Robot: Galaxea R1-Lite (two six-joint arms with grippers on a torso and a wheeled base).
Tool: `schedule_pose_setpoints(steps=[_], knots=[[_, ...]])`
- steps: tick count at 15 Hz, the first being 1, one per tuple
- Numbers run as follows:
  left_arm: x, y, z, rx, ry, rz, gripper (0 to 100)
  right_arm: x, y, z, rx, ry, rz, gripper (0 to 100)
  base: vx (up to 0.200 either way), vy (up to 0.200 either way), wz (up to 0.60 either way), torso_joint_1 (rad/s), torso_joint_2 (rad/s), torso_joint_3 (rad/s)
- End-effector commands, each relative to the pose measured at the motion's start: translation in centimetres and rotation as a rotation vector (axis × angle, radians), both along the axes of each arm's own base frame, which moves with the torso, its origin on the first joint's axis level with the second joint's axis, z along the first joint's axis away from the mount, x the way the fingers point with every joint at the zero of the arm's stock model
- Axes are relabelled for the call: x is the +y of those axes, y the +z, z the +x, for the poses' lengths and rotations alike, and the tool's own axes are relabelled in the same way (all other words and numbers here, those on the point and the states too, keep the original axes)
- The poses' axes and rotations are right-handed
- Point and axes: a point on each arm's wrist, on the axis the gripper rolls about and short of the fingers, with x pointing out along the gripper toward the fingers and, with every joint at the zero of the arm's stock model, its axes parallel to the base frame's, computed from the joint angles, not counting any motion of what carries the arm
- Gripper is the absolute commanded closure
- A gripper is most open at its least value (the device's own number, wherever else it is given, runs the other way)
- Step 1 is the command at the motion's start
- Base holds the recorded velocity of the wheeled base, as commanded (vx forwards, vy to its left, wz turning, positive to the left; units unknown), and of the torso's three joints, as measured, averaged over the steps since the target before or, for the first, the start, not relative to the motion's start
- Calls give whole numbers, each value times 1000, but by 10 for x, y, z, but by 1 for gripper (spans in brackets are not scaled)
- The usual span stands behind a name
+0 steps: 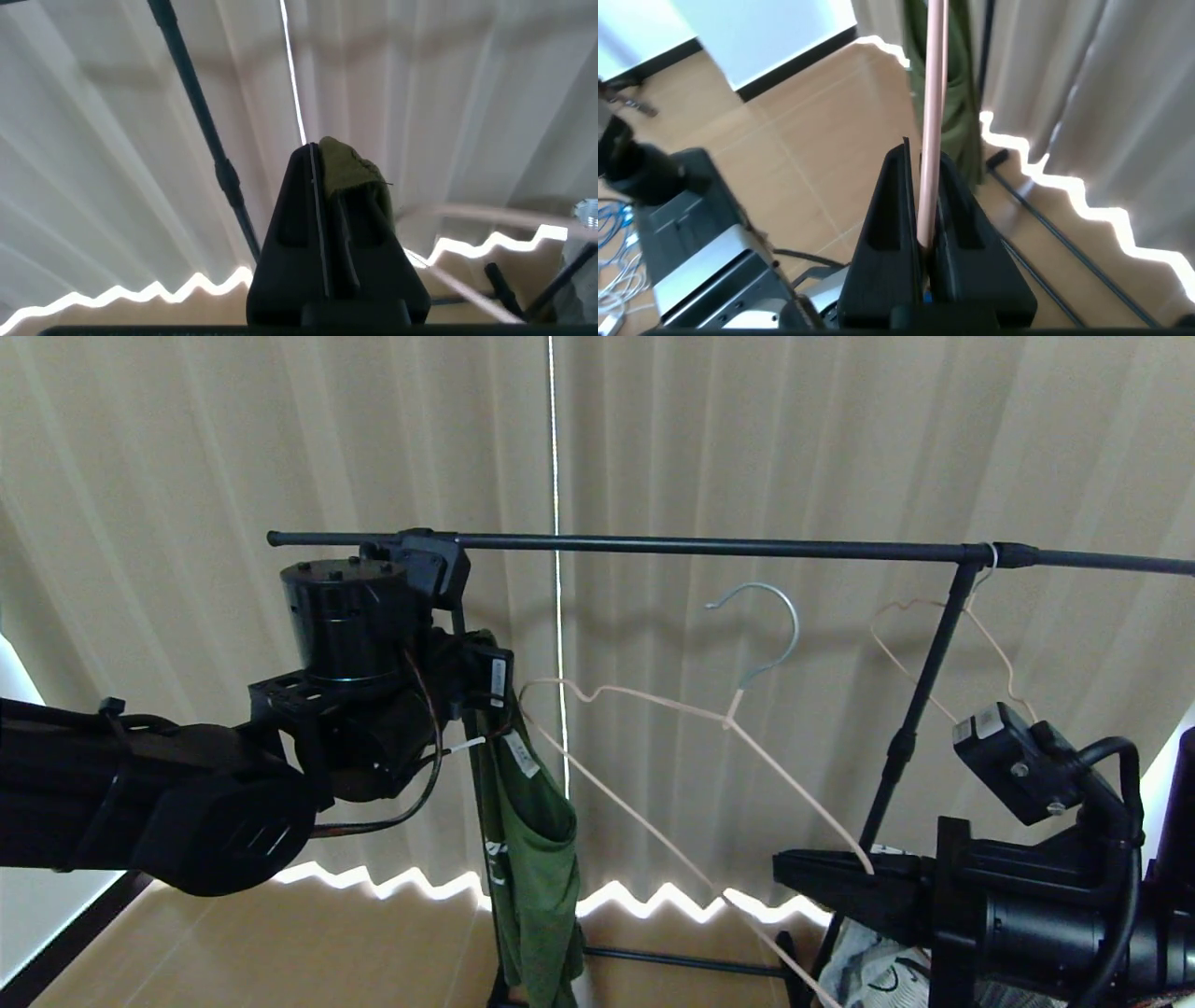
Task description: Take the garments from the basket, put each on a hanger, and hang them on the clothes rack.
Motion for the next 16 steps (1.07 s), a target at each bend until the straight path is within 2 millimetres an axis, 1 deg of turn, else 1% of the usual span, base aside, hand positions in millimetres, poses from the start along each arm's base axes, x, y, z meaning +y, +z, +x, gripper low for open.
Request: schedule_pose_setpoints(steps=[1, 5, 8, 10, 13, 16], knots=[[0, 1, 1, -4, 11, 0, 100, 3, 1, -5, -4, 29, 4, 100, 0, 0, 0, 0, 0, 0], [2, 1, 1, -6, 28, 2, 100, 4, 1, -6, -4, 37, 4, 100, 0, 0, 0, 0, 0, 0], [4, 2, 3, -12, 67, 9, 100, 5, 5, -17, -22, 75, 20, 100, 0, 0, 0, 0, 0, 0], [4, 2, 3, -11, 67, 10, 100, 6, 7, -20, -29, 94, 25, 100, 0, 0, 0, 0, 0, 0], [4, 2, 2, -10, 65, 12, 100, 11, 6, -16, -22, 94, 19, 100, 0, 0, 0, 0, 0, 0], [3, 2, 0, -11, 71, 13, 100, 22, 4, -3, -5, 86, 3, 100, 0, 0, 0, 0, 0, 0]])
